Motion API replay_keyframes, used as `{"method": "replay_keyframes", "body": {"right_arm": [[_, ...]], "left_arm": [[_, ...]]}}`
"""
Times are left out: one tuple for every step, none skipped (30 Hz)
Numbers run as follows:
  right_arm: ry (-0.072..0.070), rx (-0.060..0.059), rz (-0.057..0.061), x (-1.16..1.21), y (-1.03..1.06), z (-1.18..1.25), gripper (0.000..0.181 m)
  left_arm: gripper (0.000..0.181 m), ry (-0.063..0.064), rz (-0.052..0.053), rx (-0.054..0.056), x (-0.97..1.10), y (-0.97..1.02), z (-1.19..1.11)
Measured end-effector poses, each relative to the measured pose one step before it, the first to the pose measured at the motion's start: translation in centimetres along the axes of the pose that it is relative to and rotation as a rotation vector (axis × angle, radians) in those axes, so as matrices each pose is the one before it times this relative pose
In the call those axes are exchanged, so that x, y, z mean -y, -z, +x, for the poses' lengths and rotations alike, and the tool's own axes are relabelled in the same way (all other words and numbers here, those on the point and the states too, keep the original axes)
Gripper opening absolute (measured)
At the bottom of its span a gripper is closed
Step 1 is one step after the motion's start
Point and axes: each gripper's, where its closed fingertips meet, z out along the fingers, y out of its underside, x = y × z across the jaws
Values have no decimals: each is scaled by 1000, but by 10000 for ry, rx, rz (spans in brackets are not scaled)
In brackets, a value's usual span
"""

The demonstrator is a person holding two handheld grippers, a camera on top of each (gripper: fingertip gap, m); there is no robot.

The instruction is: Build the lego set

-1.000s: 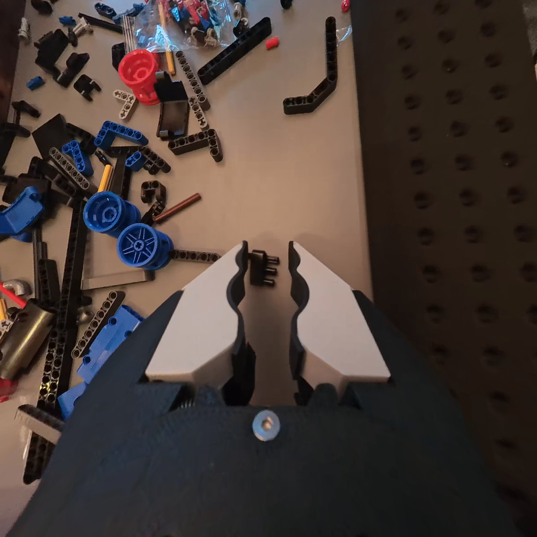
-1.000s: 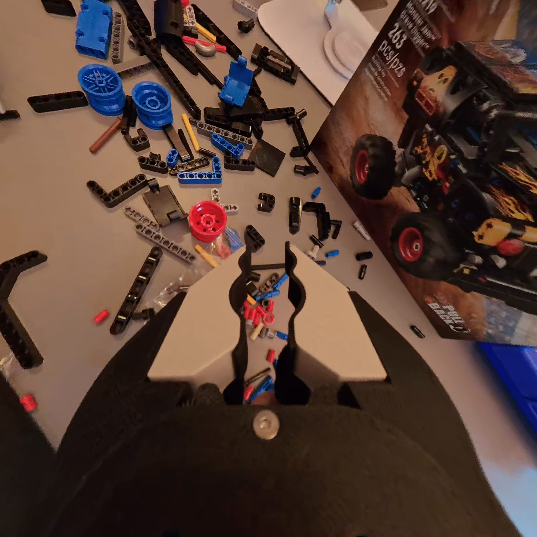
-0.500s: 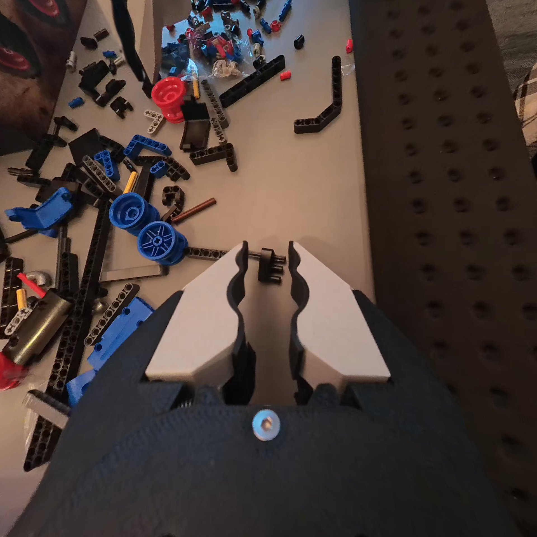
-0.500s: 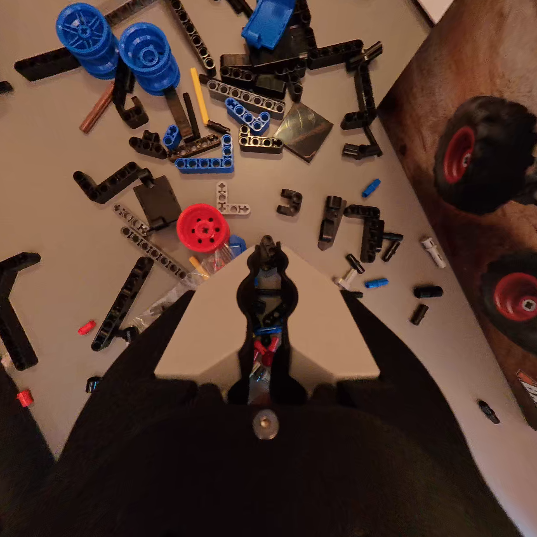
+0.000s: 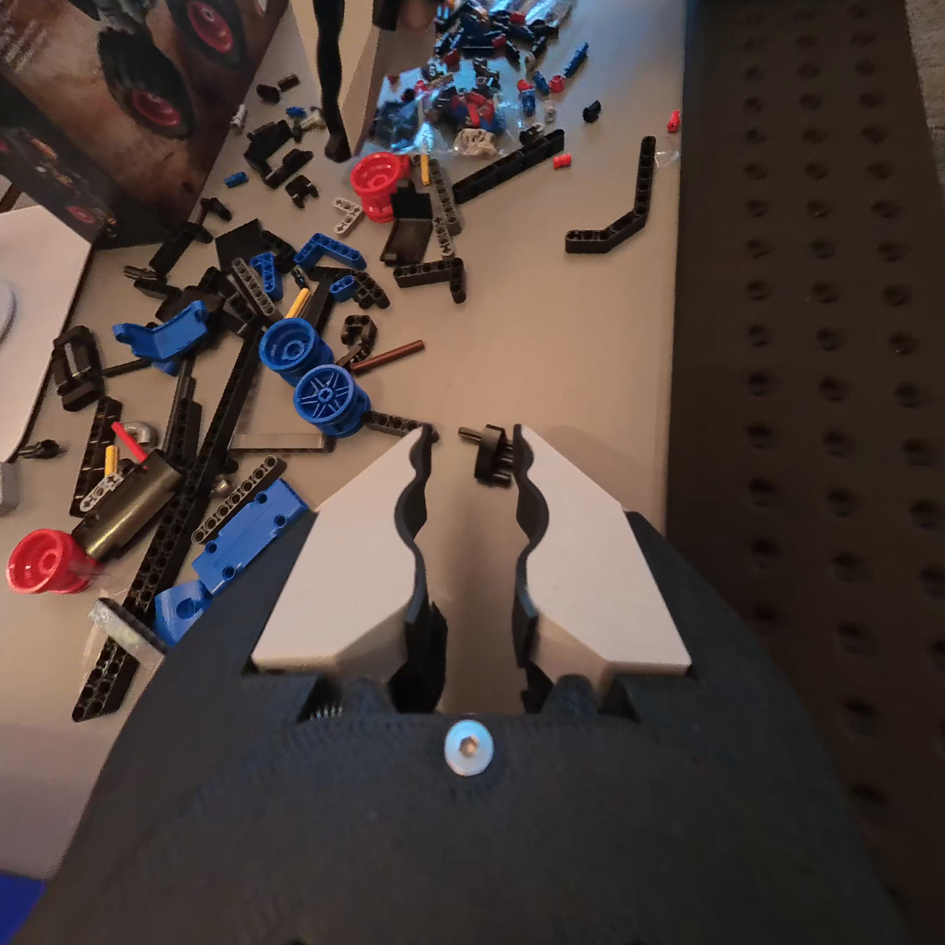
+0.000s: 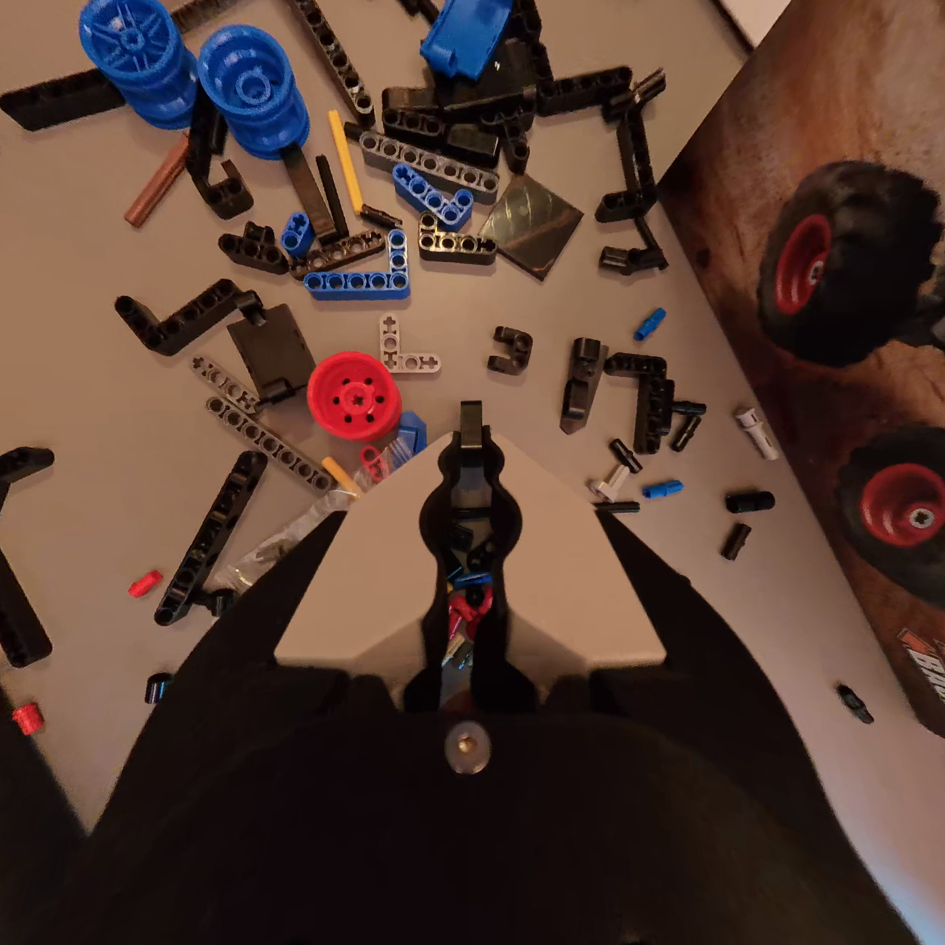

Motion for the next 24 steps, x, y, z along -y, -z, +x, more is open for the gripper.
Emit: {"method": "replay_keyframes", "body": {"right_arm": [[46, -96, 143, 315, 335, 16, 5], [60, -106, 163, 369, 374, -1, 5], [69, -95, 215, 480, 423, -49, 6], [87, -60, 266, 587, 457, -161, 6], [53, -26, 245, 600, 453, -263, 6], [31, -47, 202, 581, 431, -262, 6], [71, -69, 203, 591, 430, -276, 6], [88, -54, 208, 615, 419, -338, 6], [69, 24, 217, 616, 389, -446, 6], [39, 124, 234, 654, 319, -631, 6], [34, 178, 208, 621, 239, -751, 6], [81, 186, 135, 514, 144, -846, 6], [153, 154, 88, 473, 41, -860, 6], [141, 155, 67, 454, -45, -877, 6], [80, 183, 54, 430, -220, -920, 6], [62, 255, 55, 406, -453, -1061, 6], [87, 344, -9, 302, -694, -1264, 5], [155, 312, -130, 80, -862, -1222, 6], [185, 113, -214, -72, -918, -818, 5], [179, -38, -321, -295, -819, -411, 6], [155, -60, -306, -370, -636, -160, 5], [0, 58, -50, -28, -496, -168, 5], [-191, 333, 166, 327, -456, -519, 5], [-192, 470, 168, 359, -531, -847, 5]], "left_arm": [[30, 122, 26, 81, -7, 152, -122], [32, 129, -3, 118, -70, 145, -141], [34, 135, -12, 148, -88, 166, -156], [35, 138, -13, 131, -99, 158, -89], [35, 171, -49, 175, -158, 160, -132], [34, 201, -148, 261, -289, 155, -239], [33, 120, -251, 306, -458, 178, -258], [33, -9, -240, 227, -485, 201, -88], [33, 12, -76, 68, -251, 198, 155], [33, 134, 55, -37, -31, 171, 232], [33, 142, 71, -74, 3, 122, 252], [33, 65, -16, -42, -125, 44, 186], [32, -3, -128, -18, -276, -43, 150], [32, -47, -187, -25, -361, -110, 161], [31, -67, -150, -16, -282, -149, 130], [31, -27, -83, -37, -142, -169, 129], [30, 10, -51, -63, -66, -193, 129], [29, 7, -87, 4, -102, -175, -6], [27, -8, -96, 87, -100, -127, -145], [27, -9, -58, 56, -48, -81, -108], [27, 1, 26, -35, 129, -22, 54], [26, 33, 79, -62, 243, -12, 114], [25, 25, 68, -79, 219, -46, 167], [24, -19, -17, -71, 77, -98, 174]]}}
